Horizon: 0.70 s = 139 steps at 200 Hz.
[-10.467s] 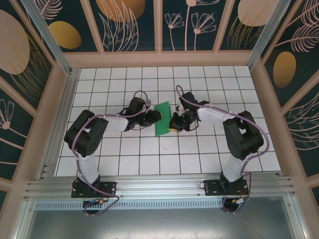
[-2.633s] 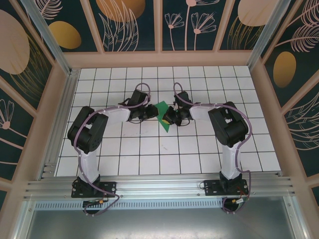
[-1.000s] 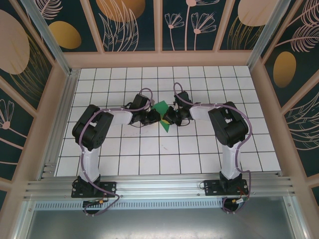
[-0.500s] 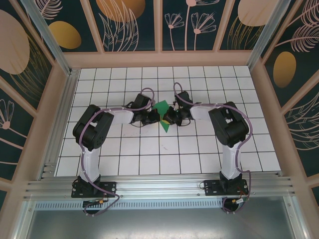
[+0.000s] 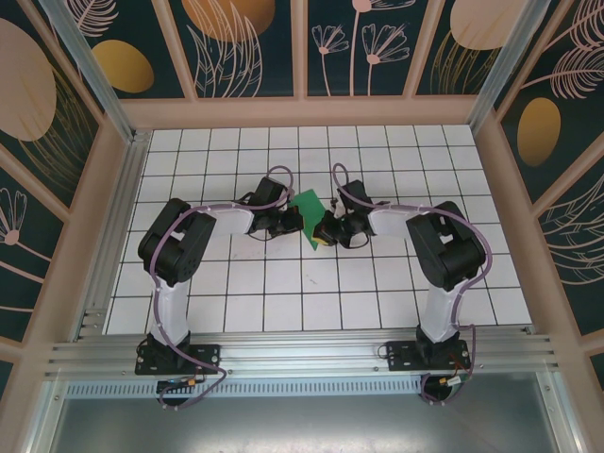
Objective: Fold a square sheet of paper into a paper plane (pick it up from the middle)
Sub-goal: Third fold the triangle at the center of the table.
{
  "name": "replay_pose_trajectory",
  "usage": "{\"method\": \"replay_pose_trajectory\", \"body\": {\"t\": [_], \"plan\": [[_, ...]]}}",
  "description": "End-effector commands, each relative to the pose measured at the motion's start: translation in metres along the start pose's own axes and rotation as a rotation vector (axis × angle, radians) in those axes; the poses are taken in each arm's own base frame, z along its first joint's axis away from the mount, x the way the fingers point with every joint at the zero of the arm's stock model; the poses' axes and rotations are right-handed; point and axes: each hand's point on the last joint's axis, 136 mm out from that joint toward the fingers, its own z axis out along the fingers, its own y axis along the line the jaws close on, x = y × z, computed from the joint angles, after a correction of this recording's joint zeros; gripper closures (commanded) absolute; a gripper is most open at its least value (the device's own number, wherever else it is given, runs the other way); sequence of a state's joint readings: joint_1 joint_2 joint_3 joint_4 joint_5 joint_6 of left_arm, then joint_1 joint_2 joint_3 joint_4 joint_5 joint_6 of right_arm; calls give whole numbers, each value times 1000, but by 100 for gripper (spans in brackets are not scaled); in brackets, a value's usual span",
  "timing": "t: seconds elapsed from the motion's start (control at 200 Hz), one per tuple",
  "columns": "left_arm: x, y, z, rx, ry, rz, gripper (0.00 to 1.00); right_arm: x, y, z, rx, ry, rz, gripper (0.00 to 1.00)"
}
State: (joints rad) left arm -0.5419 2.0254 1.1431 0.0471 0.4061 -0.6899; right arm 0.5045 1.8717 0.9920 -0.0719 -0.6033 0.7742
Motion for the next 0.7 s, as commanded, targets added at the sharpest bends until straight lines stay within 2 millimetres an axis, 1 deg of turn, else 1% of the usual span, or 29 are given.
{"method": "replay_pose_trajectory", "body": {"t": [0.0,0.13,0.215,0.475,0.691], "plan": [[14,44,11,-157,35,-27,100,10,5,-6,-32,20,-45,99],[15,46,11,-163,38,-29,100,13,8,-4,-64,35,-64,99],[14,46,11,-162,35,-31,100,13,6,-3,-61,38,-66,99],[14,47,11,-166,32,-34,100,19,-11,4,-23,62,-50,99],[15,50,12,-176,31,-42,100,20,-20,11,-1,79,-45,99]]}}
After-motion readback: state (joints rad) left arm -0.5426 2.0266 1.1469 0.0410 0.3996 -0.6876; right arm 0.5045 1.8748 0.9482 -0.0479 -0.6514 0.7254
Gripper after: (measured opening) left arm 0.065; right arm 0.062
